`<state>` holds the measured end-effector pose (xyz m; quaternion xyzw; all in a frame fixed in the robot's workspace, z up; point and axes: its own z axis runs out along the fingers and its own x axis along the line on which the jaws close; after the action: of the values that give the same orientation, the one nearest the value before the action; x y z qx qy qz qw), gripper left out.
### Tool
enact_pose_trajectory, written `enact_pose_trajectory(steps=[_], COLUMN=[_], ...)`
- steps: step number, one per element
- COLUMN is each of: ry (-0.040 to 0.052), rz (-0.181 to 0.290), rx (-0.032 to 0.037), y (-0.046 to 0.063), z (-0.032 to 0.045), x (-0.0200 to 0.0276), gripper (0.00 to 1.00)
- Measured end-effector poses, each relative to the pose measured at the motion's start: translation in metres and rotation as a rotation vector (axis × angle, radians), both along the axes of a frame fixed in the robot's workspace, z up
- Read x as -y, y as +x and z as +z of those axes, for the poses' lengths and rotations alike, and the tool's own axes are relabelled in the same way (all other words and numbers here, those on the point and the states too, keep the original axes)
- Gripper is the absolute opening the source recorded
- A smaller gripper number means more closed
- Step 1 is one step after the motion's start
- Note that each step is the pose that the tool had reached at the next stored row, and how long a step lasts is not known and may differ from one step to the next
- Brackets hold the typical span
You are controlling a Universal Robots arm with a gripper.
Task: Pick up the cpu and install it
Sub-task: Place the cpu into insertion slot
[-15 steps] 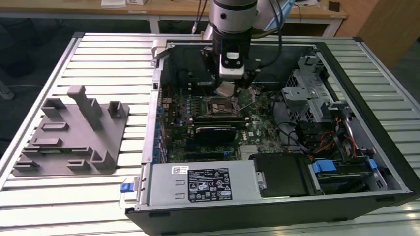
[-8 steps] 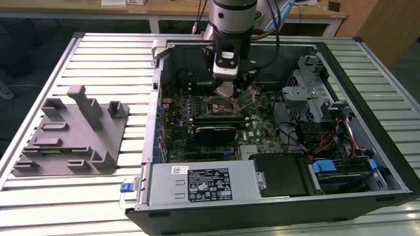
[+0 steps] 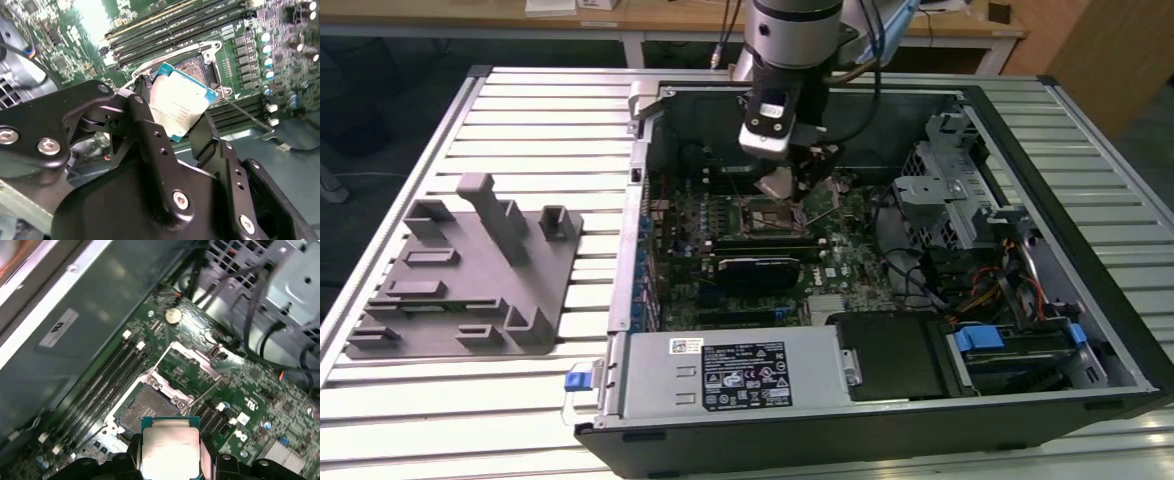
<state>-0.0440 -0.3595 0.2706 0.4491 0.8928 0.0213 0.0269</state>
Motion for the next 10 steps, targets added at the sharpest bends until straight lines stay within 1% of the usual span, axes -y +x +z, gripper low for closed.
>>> enact_pose_trajectory(steps=[10], ry=[0.0001], rz=[-0.183], rx=[0.0001], y=[0.0], z=[-0.0018], x=[0.0], gripper=[0.55])
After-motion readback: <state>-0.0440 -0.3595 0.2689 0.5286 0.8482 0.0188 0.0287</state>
